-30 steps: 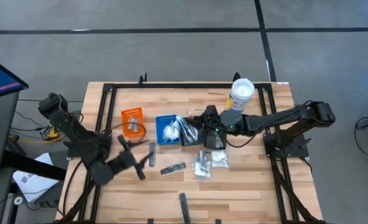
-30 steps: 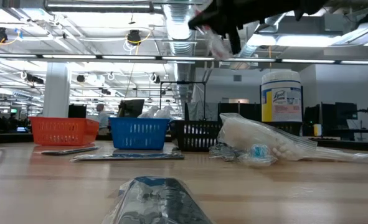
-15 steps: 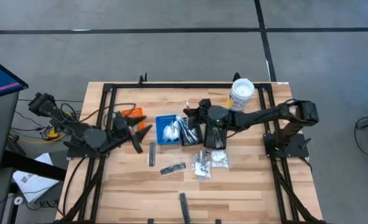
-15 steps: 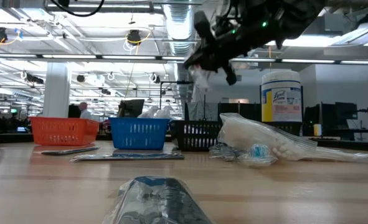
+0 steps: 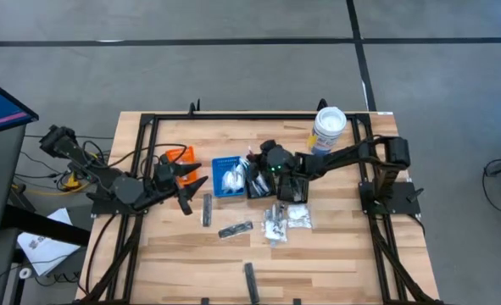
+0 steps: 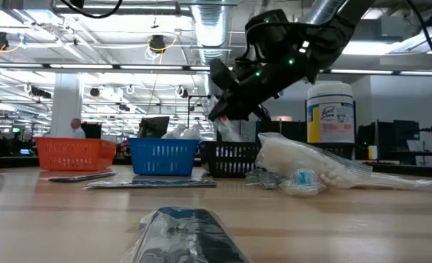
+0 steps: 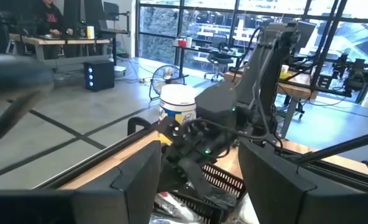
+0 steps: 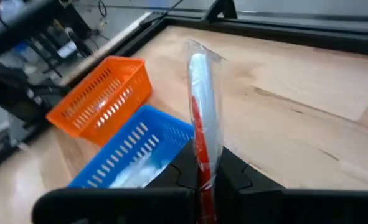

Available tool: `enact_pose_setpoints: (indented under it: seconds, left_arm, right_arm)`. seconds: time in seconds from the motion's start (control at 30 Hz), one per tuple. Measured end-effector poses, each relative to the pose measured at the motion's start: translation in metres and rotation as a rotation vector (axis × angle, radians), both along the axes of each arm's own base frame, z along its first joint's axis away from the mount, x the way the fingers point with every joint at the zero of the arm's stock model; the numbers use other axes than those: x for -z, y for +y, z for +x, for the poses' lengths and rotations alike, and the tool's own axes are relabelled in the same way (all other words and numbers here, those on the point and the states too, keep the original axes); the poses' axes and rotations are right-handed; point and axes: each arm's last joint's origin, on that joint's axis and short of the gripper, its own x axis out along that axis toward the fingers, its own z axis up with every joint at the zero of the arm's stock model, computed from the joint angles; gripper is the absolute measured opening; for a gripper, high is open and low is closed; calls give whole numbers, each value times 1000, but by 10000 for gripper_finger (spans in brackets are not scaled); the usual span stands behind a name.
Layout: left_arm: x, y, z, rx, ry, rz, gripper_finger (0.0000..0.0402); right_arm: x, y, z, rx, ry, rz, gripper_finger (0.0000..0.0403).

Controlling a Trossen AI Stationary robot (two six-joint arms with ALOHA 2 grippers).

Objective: Pick & Place Travel size toiletries
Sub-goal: Put the orange toothbrush into the left black bin

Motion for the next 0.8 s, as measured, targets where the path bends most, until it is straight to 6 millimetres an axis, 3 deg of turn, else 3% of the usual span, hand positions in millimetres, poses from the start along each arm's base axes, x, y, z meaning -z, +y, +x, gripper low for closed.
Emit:
enact_pose_setpoints:
  seconds: [0.23,0.43,0.6,0.8]
  left_arm:
    - [0,0,0,1,0,0,208]
    - [0,0,0,1,2,1,208]
    - [1,0,0,1,3,2,208]
    - [1,0,0,1,4,3,208]
  right_arm:
    - [9,11,-2,10,166,-44,10]
    - [9,12,-1,-29,159,-16,25]
    - [8,10,-1,-43,155,8,88]
    - [-5,10,4,-87,152,-70,203]
